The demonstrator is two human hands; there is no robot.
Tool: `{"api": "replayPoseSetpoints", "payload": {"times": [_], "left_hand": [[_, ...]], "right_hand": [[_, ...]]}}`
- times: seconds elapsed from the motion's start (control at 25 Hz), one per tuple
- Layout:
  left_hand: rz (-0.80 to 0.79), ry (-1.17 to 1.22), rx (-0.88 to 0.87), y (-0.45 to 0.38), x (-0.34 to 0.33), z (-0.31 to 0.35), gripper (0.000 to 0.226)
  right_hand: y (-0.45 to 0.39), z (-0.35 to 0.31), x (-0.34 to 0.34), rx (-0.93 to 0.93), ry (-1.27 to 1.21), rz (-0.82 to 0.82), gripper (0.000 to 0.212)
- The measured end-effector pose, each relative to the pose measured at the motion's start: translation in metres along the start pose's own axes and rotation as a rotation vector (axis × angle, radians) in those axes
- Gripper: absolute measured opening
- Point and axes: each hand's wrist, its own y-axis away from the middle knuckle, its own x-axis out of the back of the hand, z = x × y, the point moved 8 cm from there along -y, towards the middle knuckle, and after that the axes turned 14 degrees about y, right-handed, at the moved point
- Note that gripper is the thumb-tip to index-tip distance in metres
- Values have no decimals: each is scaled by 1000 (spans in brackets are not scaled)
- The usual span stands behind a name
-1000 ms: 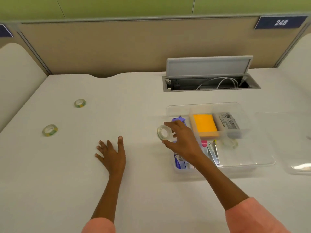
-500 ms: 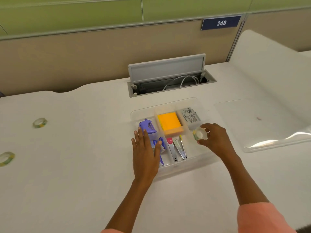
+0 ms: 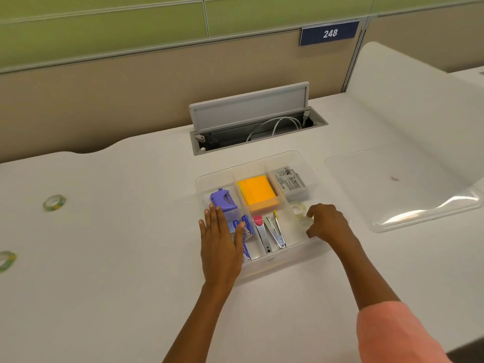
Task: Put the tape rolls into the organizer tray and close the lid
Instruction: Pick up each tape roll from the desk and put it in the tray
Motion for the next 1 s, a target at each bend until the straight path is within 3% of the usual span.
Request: {"api": "replayPoseSetpoints", "payload": {"times": [0.44,0.64,0.76,1.0], "left_hand": [[6,61,-35,1,5,8,70],[61,210,-25,3,33,0,68],[158,136,30,6,74,-38,66],[281,-55,183,31,163,-139,66]], "right_hand": [[3,-6,1,35,1,34,46],[15,-12,30,76,-127,282,35],[27,-50,55,212,-238,421,28],[58,-195,40,645,-181,345,32]]}}
